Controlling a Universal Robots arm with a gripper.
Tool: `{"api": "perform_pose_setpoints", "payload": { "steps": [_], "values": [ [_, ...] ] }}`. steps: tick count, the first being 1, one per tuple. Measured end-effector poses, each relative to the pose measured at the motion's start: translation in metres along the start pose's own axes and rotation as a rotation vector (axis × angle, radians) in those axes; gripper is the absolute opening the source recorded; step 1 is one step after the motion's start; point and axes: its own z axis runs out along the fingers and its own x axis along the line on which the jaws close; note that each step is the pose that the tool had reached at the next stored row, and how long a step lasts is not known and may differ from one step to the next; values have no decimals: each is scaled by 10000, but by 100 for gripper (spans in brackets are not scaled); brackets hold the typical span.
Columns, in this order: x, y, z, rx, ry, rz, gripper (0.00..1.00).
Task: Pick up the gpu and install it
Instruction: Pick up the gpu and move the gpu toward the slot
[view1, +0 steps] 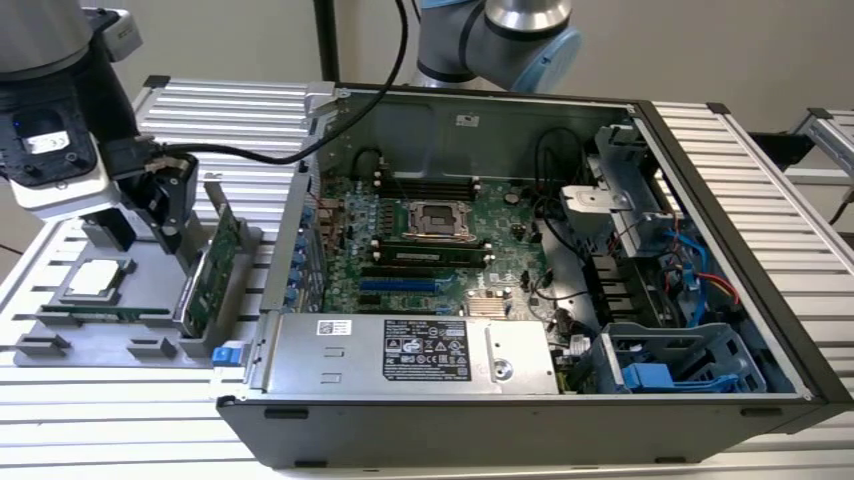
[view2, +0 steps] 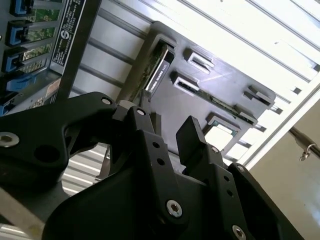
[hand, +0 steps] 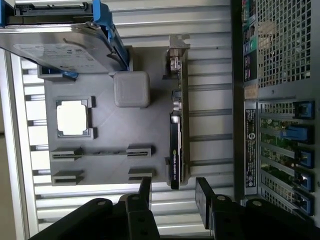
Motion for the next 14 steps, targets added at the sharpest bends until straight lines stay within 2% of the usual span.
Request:
{"api": "perform_pose_setpoints", "payload": {
  "steps": [7, 14],
  "values": [
    [1, 0, 30, 60, -3, -2, 100],
    [1, 0, 33, 61, -5, -1, 100]
  ]
}}
